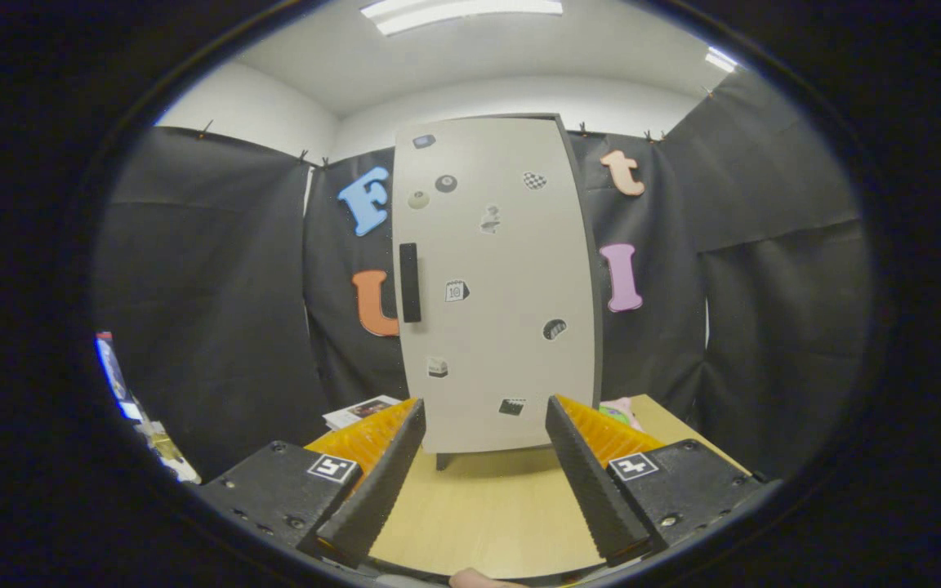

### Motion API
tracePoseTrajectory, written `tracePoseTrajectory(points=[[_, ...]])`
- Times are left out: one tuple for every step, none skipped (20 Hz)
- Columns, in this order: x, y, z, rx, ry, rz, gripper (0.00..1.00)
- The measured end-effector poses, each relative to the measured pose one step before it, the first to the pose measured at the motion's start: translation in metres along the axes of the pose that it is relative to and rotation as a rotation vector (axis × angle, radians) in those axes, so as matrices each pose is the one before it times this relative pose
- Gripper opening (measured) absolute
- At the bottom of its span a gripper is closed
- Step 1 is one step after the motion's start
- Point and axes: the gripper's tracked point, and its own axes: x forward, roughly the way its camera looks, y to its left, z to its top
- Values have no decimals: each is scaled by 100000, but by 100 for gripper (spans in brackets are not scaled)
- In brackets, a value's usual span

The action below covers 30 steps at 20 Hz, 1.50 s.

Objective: Open the shoe cabinet door, grab the shoes and put them into the shoe cabinet, then close the shoe cabinet door.

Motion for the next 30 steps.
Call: tracePoseTrajectory(points=[[-31,-21,115,-317,-678,-311,97],[-96,-25,165,-500,-601,-417,97],[-213,-196,45,-492,-767,-682,97],[-138,-77,267,-318,-985,-166,97],[-134,-196,283,237,-1148,-680,97],[-201,-314,208,284,-1053,-819,97],[-113,-132,233,101,-753,-227,97],[-95,-74,246,458,-846,-347,97],[-230,-30,121,37,-677,-146,97],[-174,53,255,-223,-884,295,97],[-173,-38,312,-394,-1415,-262,97],[-210,-223,436,-576,-1996,-1242,97],[-264,-234,409,-1257,-1889,-935,97],[-225,-91,255,-1836,-1172,-308,97],[-209,-27,-22,-1286,-569,-464,97],[-126,93,-166,-326,319,264,97],[-74,239,-135,399,586,1094,97],[-7,210,-126,557,847,1115,97],[1,5,-105,560,550,315,97],[-2,-45,-9,108,485,75,97],[-11,-75,-80,92,502,-177,97],[62,-79,-64,292,244,-206,97],[56,22,-26,367,0,77,97],[44,88,-37,358,-109,142,97],[45,34,12,465,-193,176,97],[106,30,-109,384,-65,391,97],[68,54,-143,363,-72,514,97],[172,-135,-172,185,358,177,97],[99,-120,-96,222,120,241,97],[30,-94,-118,7,207,151,97]])
